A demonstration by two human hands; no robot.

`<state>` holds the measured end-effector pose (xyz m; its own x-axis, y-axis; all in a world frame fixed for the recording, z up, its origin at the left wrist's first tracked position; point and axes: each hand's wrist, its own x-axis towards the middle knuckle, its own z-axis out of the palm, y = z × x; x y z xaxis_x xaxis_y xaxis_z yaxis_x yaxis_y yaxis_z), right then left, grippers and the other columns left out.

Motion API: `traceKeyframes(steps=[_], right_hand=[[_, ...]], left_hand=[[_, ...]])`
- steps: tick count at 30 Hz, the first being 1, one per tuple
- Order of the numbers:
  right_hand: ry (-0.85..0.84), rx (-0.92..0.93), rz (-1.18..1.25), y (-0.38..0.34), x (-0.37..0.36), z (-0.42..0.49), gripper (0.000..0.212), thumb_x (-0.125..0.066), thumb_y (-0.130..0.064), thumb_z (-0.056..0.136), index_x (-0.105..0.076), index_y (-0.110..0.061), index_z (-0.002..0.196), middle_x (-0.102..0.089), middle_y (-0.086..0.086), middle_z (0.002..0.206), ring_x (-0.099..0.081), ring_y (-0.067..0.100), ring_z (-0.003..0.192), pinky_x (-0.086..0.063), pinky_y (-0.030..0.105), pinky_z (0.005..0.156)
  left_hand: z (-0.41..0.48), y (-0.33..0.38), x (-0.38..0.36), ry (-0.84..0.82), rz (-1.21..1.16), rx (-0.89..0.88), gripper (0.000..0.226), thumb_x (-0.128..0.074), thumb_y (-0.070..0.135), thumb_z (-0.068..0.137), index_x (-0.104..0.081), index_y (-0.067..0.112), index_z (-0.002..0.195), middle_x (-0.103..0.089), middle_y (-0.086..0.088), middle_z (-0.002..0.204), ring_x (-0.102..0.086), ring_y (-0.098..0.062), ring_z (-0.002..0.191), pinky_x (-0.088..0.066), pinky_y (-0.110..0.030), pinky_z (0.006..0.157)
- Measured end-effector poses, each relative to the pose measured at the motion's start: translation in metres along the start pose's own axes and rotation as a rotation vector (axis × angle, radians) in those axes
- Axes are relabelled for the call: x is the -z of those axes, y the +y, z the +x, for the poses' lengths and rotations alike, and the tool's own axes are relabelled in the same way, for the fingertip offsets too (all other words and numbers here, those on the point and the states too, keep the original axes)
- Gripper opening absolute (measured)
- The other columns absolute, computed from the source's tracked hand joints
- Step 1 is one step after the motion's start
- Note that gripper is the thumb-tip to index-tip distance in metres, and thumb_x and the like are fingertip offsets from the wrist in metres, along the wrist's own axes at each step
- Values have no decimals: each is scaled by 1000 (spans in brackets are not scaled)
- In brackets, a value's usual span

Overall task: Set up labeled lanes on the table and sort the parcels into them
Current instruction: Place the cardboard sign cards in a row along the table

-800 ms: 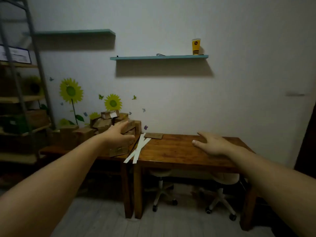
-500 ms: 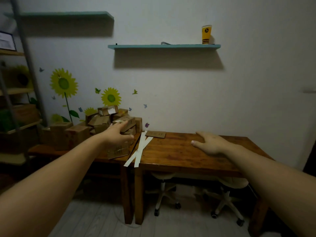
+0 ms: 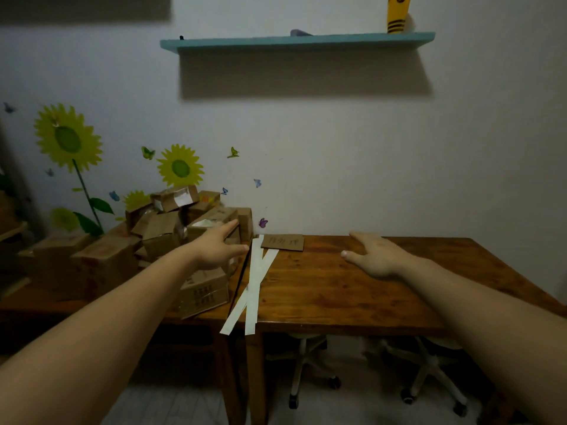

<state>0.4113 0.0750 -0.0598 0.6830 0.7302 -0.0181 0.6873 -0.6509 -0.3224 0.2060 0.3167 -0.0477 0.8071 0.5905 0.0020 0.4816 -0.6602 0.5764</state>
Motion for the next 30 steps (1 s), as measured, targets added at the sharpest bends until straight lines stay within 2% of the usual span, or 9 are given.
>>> traceKeyframes(steps=[3,8,12,16,22,26,30], right_hand=[[-12,3,-2,15,-11,59,72,-41,-56,95,-16,-21,153,-19,6,159,-19,25,145,-20,40,116],[-45,25,-10,40,-22,160,74,-39,-58,94,-14,-22,153,-16,6,160,-17,25,146,-18,41,117],[-108,19,4,53,-29,245,73,-39,-58,95,-14,-22,153,-16,6,160,-18,26,145,-19,41,117],[-158,-12,24,55,-46,318,75,-39,-60,94,-15,-21,153,-16,6,160,-18,26,145,-20,41,118],[-178,-110,66,53,-90,417,73,-42,-56,95,-16,-21,153,-17,7,160,-18,27,146,-20,41,118],[-234,-223,96,50,-127,473,75,-47,-54,93,-15,-21,153,-14,6,160,-17,27,146,-19,42,118],[-296,-295,129,48,-159,521,76,-54,-47,92,-17,-19,152,-19,8,158,-23,28,143,-24,44,115]], left_hand=[[59,-6,-11,7,28,16,79,-58,41,91,-11,25,152,-8,-7,160,-10,-24,147,-17,-43,119],[156,-15,-21,15,36,21,79,-59,40,90,-13,25,152,-11,-5,160,-16,-23,146,-21,-43,118],[229,-24,-36,0,-1,88,77,-58,41,90,-13,28,151,-11,-5,160,-14,-24,146,-19,-45,118],[295,-43,-49,-50,-5,139,75,-56,38,92,-13,26,152,-9,-5,160,-11,-24,147,-15,-43,119],[409,-82,-67,-126,-62,122,69,-54,33,94,-16,22,151,-25,-8,155,-28,-26,141,-26,-41,114],[480,-121,-93,-241,-125,160,68,-54,36,94,-20,23,151,-26,-4,155,-29,-25,141,-26,-41,113],[537,-157,-119,-331,-153,234,73,-57,46,89,-21,28,150,-28,-3,155,-30,-26,140,-27,-46,114]])
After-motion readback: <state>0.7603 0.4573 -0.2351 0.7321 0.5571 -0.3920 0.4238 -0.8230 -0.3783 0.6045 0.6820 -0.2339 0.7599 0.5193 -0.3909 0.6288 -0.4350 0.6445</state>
